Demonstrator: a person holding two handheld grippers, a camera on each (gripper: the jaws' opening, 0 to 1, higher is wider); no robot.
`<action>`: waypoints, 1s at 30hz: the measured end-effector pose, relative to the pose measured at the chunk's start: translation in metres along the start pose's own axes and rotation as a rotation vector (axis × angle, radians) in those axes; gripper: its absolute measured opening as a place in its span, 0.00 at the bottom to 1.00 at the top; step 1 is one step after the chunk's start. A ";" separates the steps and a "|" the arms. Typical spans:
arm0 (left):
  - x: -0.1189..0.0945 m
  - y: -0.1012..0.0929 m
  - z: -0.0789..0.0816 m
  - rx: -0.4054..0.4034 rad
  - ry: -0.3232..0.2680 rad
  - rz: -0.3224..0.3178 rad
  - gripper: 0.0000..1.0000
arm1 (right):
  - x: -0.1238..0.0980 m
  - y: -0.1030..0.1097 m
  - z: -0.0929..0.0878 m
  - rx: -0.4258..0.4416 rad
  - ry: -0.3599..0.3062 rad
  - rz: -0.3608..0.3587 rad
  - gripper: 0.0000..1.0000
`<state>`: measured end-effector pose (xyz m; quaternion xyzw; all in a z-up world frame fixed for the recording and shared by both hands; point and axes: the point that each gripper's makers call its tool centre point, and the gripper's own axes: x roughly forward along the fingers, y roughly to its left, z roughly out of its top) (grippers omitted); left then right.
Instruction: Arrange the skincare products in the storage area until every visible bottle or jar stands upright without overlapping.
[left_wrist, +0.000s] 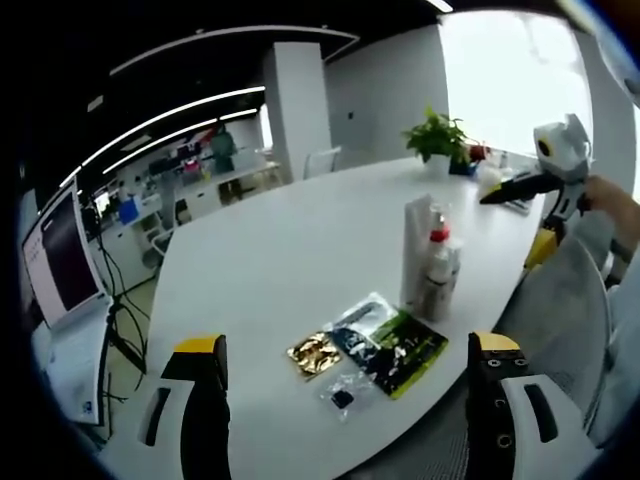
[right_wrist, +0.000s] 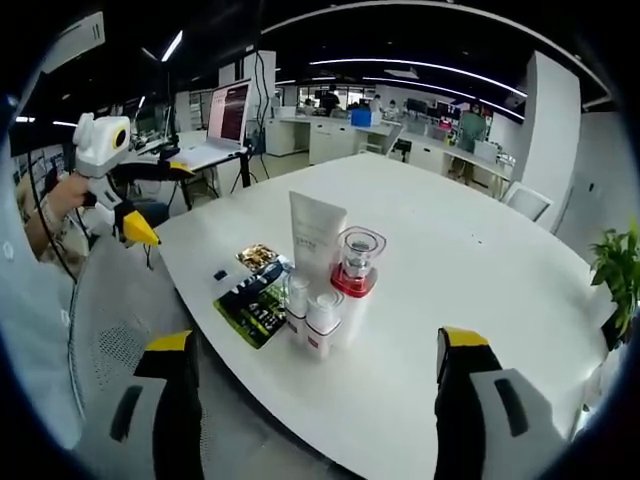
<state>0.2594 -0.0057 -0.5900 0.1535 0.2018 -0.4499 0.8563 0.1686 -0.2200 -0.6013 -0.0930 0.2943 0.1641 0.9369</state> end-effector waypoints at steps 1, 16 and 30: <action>0.000 0.000 0.000 -0.001 0.000 0.000 0.97 | 0.000 0.000 0.000 0.000 -0.001 0.000 0.99; -0.002 0.000 0.000 0.001 -0.001 0.004 0.97 | 0.000 0.000 0.003 -0.004 -0.008 0.000 0.99; -0.001 -0.002 0.001 0.004 -0.001 -0.002 0.97 | -0.002 0.000 0.001 0.001 -0.008 -0.006 0.99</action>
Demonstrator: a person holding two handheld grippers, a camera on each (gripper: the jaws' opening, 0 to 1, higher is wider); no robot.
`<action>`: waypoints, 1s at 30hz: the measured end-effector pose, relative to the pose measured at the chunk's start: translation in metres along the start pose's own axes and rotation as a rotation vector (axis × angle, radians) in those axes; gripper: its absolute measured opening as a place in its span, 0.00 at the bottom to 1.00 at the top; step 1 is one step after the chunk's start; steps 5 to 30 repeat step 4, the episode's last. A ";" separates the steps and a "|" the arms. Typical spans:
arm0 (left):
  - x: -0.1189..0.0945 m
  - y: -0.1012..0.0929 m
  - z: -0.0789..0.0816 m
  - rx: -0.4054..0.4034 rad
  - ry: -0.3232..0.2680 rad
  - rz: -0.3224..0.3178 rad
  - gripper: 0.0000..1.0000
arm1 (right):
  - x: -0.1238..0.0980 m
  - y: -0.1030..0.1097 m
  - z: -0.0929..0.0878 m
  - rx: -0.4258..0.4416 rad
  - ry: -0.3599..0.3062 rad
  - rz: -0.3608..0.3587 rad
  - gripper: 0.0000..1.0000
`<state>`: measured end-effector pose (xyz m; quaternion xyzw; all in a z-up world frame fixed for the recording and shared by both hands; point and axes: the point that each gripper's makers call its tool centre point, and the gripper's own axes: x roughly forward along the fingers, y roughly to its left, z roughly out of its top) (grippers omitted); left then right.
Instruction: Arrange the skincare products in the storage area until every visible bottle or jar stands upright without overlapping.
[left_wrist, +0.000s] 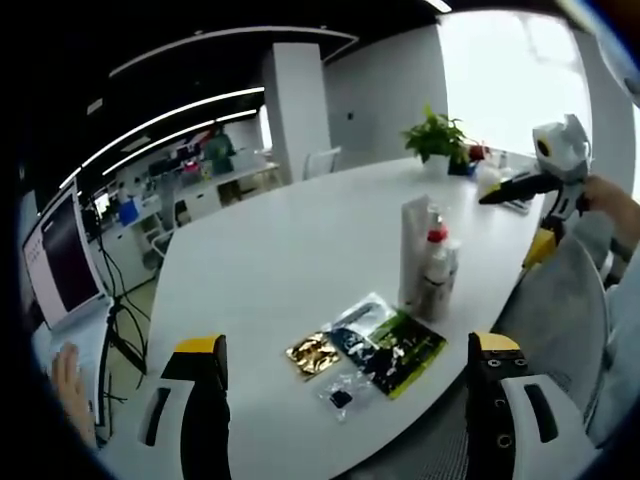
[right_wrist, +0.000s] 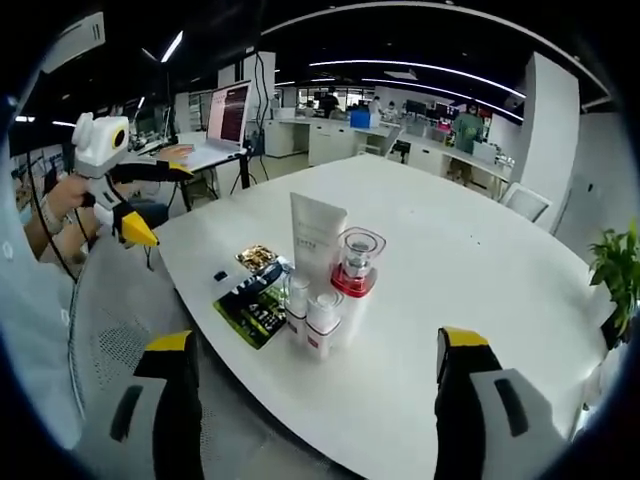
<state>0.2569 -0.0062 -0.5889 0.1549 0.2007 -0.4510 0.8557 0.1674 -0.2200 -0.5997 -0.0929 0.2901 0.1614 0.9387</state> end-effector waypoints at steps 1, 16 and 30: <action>0.000 0.000 0.000 0.002 0.001 -0.002 0.97 | 0.000 0.000 0.000 -0.001 -0.001 -0.002 0.99; 0.000 -0.001 0.001 0.004 0.000 -0.003 0.97 | 0.000 -0.001 0.000 0.001 -0.002 -0.003 0.99; 0.000 -0.001 0.001 0.004 0.000 -0.003 0.97 | 0.000 -0.001 0.000 0.001 -0.002 -0.003 0.99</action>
